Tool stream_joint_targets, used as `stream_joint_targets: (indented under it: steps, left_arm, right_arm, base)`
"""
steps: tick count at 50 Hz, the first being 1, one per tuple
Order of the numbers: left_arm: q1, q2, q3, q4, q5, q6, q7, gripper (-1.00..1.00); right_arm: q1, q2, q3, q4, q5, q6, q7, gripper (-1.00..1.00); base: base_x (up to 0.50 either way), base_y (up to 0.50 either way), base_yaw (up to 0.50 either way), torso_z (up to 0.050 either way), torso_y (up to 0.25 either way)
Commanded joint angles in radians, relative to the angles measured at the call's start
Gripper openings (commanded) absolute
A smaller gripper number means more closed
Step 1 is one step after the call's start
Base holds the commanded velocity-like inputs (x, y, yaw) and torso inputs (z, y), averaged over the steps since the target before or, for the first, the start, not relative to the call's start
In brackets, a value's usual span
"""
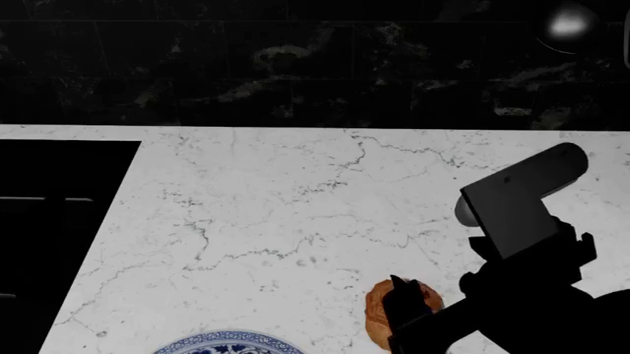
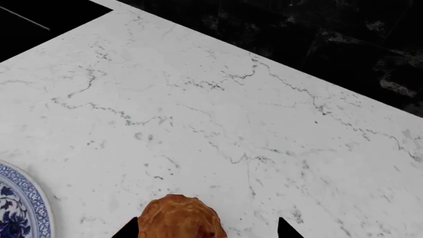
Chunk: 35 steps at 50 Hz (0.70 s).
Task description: Place the pastries on the plates.
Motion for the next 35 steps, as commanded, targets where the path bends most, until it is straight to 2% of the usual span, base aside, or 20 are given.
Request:
stream_joint_targets:
  steps: [1,35]
  left_arm:
    - [0.006,0.020,-0.030,0.004,0.002,-0.007,0.026,1.00]
    - [0.010,0.009,-0.042,0.041,-0.024,0.001,0.006,1.00]
  right_arm:
    - [-0.006,-0.037,0.015,-0.020,-0.003,0.003,-0.019,1.00]
    - [-0.004,-0.117,-0.083,0.101,-0.124,-0.026,-0.087,1.00]
  base:
    - [0.00,0.00,0.00,0.000,0.000]
    - [0.00,0.00,0.00,0.000,0.000]
